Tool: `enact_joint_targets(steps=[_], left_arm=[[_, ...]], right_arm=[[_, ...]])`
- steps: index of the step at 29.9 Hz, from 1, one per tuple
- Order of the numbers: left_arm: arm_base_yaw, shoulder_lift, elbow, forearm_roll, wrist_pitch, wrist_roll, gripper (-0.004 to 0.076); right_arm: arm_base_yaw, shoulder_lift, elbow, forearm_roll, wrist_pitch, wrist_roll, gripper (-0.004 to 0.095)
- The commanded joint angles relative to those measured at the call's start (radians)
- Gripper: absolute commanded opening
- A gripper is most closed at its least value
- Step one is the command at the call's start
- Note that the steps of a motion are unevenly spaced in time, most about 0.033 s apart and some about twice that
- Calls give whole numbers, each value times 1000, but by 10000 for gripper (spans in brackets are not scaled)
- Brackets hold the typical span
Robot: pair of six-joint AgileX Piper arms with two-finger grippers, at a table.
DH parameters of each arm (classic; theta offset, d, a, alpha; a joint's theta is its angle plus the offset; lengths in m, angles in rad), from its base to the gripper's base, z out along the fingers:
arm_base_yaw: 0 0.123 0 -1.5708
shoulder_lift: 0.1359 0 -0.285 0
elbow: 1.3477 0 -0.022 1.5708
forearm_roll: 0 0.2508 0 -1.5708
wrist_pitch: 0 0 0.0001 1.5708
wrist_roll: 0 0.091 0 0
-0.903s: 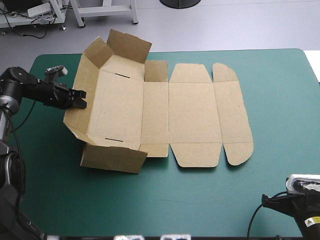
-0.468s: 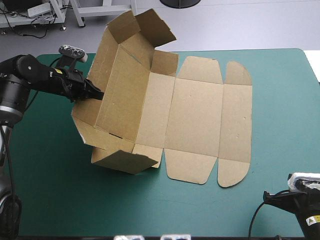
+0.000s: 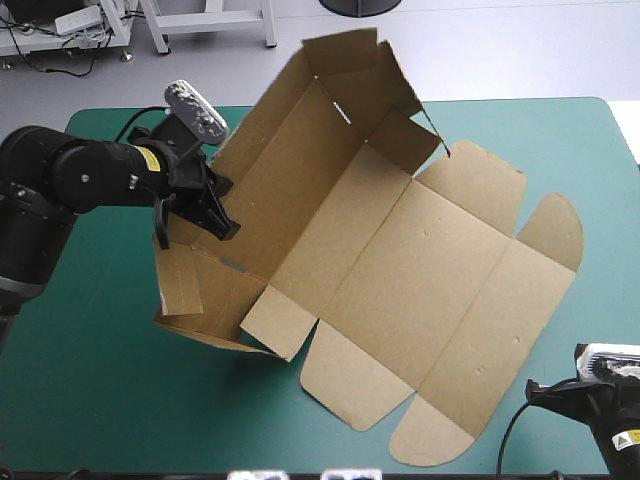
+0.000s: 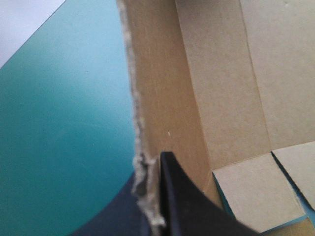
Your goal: Fold the box
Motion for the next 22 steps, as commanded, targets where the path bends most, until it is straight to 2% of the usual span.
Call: enact_joint_targets(steps=[1,5,9,12,18,22], left_arm=[[-128,-24,-29,179,31,3,-6],[-283,-18,-29,401,10,3,-6],[-368,0,-29,498,-64,15,-6],[-394,25,-29,506,-99,91,-6],[-406,86,-29,501,-127,88,-6],[-410,105,-29,454,-211,88,-6]], right_arm=[[-4,19,-23,16,-77,-6,-24],[-4,19,-23,16,-85,-7,-24],[-4,19,-23,14,-94,-7,-24],[-4,19,-23,14,-108,-7,-24],[-4,19,-23,14,-108,-7,-24],[-4,19,-23,12,-130,-7,-24]])
